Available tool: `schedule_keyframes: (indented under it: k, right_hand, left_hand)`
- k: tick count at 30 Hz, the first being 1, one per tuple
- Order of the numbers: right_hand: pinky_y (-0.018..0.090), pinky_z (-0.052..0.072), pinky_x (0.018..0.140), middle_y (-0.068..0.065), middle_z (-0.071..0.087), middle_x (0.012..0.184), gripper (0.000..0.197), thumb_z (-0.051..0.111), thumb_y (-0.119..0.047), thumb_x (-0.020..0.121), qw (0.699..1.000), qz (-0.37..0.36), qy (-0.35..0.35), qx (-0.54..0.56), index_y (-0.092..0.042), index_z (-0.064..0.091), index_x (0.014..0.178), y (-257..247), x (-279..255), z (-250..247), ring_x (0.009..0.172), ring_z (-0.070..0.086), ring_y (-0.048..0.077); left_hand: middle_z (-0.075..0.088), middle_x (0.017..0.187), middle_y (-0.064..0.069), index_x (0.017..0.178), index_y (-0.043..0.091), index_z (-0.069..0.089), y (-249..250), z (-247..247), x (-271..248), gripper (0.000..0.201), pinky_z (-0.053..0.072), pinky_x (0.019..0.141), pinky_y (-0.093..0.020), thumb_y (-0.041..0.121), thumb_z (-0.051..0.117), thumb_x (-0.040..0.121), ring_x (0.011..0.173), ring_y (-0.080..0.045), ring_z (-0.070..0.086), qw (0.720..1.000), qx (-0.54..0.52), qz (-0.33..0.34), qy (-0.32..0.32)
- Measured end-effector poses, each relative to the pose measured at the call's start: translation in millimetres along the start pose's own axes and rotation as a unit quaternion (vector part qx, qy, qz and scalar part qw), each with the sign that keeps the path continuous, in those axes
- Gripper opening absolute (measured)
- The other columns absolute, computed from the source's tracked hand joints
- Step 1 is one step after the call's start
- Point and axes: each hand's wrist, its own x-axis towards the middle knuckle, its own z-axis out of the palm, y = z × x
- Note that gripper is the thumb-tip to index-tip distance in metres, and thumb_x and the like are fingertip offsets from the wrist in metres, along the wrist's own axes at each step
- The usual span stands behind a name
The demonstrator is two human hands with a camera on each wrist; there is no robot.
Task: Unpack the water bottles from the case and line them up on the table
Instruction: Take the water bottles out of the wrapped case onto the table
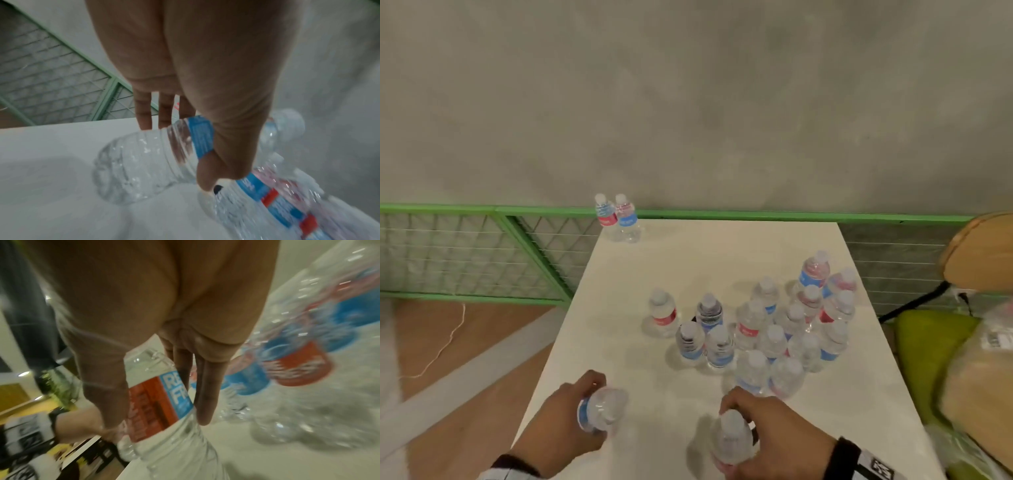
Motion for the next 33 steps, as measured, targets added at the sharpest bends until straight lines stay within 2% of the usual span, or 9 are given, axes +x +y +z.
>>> schedule_keyframes:
  k: [2, 5, 9, 11, 15, 19, 23, 28, 33]
  right_hand:
    - [0.021, 0.048, 0.075, -0.01, 0.062, 0.095, 0.044, 0.076, -0.043, 0.071, 0.999, -0.016, -0.023, -0.034, -0.033, 0.047, 0.104, -17, 21, 9, 0.082, 0.057, 0.002]
    - [0.028, 0.05, 0.075, -0.012, 0.063, 0.098, 0.049, 0.076, -0.041, 0.069, 0.995, -0.019, -0.041, -0.09, -0.036, 0.045, 0.106, -35, 49, 16, 0.086, 0.06, 0.01]
    - [0.03, 0.049, 0.071, -0.011, 0.061, 0.096, 0.044, 0.076, -0.043, 0.071, 0.994, -0.018, -0.012, -0.108, -0.033, 0.047, 0.103, -40, 80, 24, 0.083, 0.058, 0.012]
    - [0.027, 0.048, 0.071, -0.01, 0.06, 0.101, 0.045, 0.075, -0.035, 0.072, 0.994, -0.013, 0.002, -0.109, -0.032, 0.048, 0.107, -39, 94, 30, 0.088, 0.057, 0.013]
    - [0.036, 0.051, 0.077, -0.003, 0.057, 0.11, 0.059, 0.066, -0.013, 0.071, 0.988, -0.007, 0.027, -0.15, -0.038, 0.039, 0.117, -36, 112, 40, 0.093, 0.057, 0.021]
    - [0.033, 0.05, 0.081, -0.006, 0.052, 0.112, 0.053, 0.068, -0.019, 0.075, 0.985, 0.006, 0.048, -0.163, -0.041, 0.039, 0.113, -22, 108, 39, 0.095, 0.056, 0.019]
    - [0.029, 0.049, 0.081, -0.013, 0.044, 0.124, 0.054, 0.068, -0.021, 0.079, 0.977, 0.002, 0.07, -0.202, -0.039, 0.041, 0.122, -13, 96, 36, 0.098, 0.059, 0.02]
    - [0.029, 0.047, 0.079, -0.013, 0.044, 0.129, 0.052, 0.066, -0.02, 0.082, 0.973, -0.002, 0.1, -0.207, -0.036, 0.043, 0.126, -9, 94, 32, 0.099, 0.059, 0.021]
    - [0.031, 0.05, 0.087, -0.013, 0.046, 0.127, 0.056, 0.068, -0.016, 0.08, 0.978, 0.0, 0.127, -0.163, -0.039, 0.043, 0.125, 0, 94, 27, 0.102, 0.059, 0.019]
  left_hand:
    - [0.065, 0.089, 0.014, 0.097, 0.04, 0.046, -15, 4, 12, 0.053, 0.039, 0.063, -0.009, 0.031, 0.082, 0.059, 0.082, -0.006, 0.059, 0.988, -0.102, 0.028, 0.109]
    - [0.07, 0.1, 0.02, 0.103, 0.039, 0.051, -40, 24, 43, 0.065, 0.05, 0.071, -0.019, 0.016, 0.088, 0.054, 0.087, -0.004, 0.065, 0.954, -0.261, -0.005, 0.145]
    - [0.07, 0.092, 0.008, 0.1, 0.033, 0.059, -40, 42, 85, 0.059, 0.052, 0.075, -0.026, 0.025, 0.085, 0.048, 0.086, -0.01, 0.067, 0.912, -0.36, -0.019, 0.194]
    - [0.07, 0.092, 0.009, 0.1, 0.035, 0.058, -34, 47, 100, 0.057, 0.052, 0.074, -0.028, 0.024, 0.086, 0.051, 0.086, -0.015, 0.067, 0.909, -0.372, -0.031, 0.188]
    - [0.068, 0.09, 0.011, 0.105, 0.034, 0.053, -12, 48, 107, 0.058, 0.045, 0.065, -0.013, 0.014, 0.085, 0.061, 0.082, -0.009, 0.065, 0.924, -0.348, -0.002, 0.157]
    - [0.069, 0.088, 0.013, 0.104, 0.039, 0.053, -4, 58, 107, 0.059, 0.054, 0.07, -0.021, 0.02, 0.083, 0.057, 0.082, -0.006, 0.065, 0.932, -0.34, 0.039, 0.123]
    - [0.069, 0.093, 0.013, 0.108, 0.041, 0.052, 9, 66, 104, 0.06, 0.059, 0.077, -0.03, 0.019, 0.082, 0.061, 0.089, -0.008, 0.065, 0.923, -0.366, 0.052, 0.109]
    - [0.068, 0.096, 0.013, 0.109, 0.045, 0.05, 18, 67, 101, 0.061, 0.058, 0.076, -0.028, 0.021, 0.082, 0.063, 0.091, -0.009, 0.063, 0.92, -0.372, 0.058, 0.107]
    - [0.066, 0.106, 0.016, 0.11, 0.044, 0.051, 24, 70, 97, 0.061, 0.058, 0.078, -0.024, 0.016, 0.082, 0.065, 0.098, -0.009, 0.063, 0.921, -0.374, 0.074, 0.081]
